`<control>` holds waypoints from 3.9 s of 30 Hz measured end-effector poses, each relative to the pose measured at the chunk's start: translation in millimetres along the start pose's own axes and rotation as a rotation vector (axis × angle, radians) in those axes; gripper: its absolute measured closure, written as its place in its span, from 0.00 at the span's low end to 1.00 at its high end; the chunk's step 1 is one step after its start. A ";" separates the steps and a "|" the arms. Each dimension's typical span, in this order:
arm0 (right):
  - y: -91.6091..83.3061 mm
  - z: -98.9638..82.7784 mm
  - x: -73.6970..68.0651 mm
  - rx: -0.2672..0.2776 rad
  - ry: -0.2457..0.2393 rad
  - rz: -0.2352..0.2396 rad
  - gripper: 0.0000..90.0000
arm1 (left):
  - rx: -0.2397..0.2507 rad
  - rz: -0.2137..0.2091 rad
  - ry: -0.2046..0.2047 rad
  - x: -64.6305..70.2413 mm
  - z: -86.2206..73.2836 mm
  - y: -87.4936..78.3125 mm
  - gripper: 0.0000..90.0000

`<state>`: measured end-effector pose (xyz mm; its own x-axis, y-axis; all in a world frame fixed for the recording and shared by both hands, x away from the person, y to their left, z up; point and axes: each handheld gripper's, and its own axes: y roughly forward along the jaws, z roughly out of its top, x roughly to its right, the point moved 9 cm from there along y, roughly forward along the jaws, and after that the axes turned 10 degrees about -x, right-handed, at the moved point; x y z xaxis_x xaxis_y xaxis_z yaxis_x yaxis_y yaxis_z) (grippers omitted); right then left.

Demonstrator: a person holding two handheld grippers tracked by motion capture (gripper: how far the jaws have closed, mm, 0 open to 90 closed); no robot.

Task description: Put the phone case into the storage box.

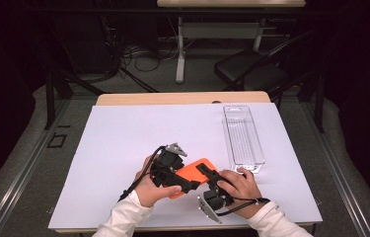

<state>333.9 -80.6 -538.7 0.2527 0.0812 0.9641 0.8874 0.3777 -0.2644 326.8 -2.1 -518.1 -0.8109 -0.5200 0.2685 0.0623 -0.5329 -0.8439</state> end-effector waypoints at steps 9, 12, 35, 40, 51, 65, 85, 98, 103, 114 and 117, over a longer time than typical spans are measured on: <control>-0.1 -0.3 -0.6 0.003 0.002 -0.020 0.95 | 0.002 -0.017 -0.010 -0.5 0.1 1.0 0.17; -0.1 -0.4 0.2 0.006 -0.001 -0.034 0.96 | 0.005 -0.026 -0.016 -0.7 0.1 1.0 0.17; 0.9 -2.1 0.2 0.006 0.003 -0.049 0.97 | 0.025 -0.025 -0.017 -1.5 1.4 1.4 0.16; 2.2 -4.5 -3.0 0.000 0.011 -0.034 0.97 | 0.033 -0.015 -0.018 -2.7 1.3 -2.4 0.17; 4.5 -10.4 -6.3 -0.019 0.029 -0.018 0.96 | 0.097 -0.028 -0.026 -5.7 3.2 -23.6 0.17; 3.9 -19.9 -6.6 -0.030 0.062 -0.015 0.96 | 0.132 -0.003 -0.055 -24.4 -0.5 -37.0 0.17; 2.2 -32.0 -3.6 -0.046 0.099 -0.004 0.96 | 0.164 0.020 -0.079 -36.6 -3.1 -48.5 0.18; 1.3 -38.6 -3.2 -0.036 0.194 0.047 0.96 | 0.190 0.036 -0.085 -42.9 -4.5 -57.6 0.19; 1.9 -39.3 -3.0 -0.008 0.276 0.094 0.97 | 0.199 0.048 -0.090 -47.2 -5.6 -60.3 0.19; 4.1 -40.9 -7.0 0.032 0.410 0.194 0.97 | 0.212 0.053 -0.092 -51.8 -6.2 -62.4 0.22; 3.6 -43.1 -7.9 0.021 0.429 0.217 0.97 | 0.205 0.037 -0.110 -53.4 -8.3 -62.5 0.26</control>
<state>351.6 -119.7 -548.2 0.5711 -0.2259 0.7892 0.7899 0.4128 -0.4534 361.4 64.5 -483.5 -0.7383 -0.6053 0.2976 0.2167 -0.6307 -0.7451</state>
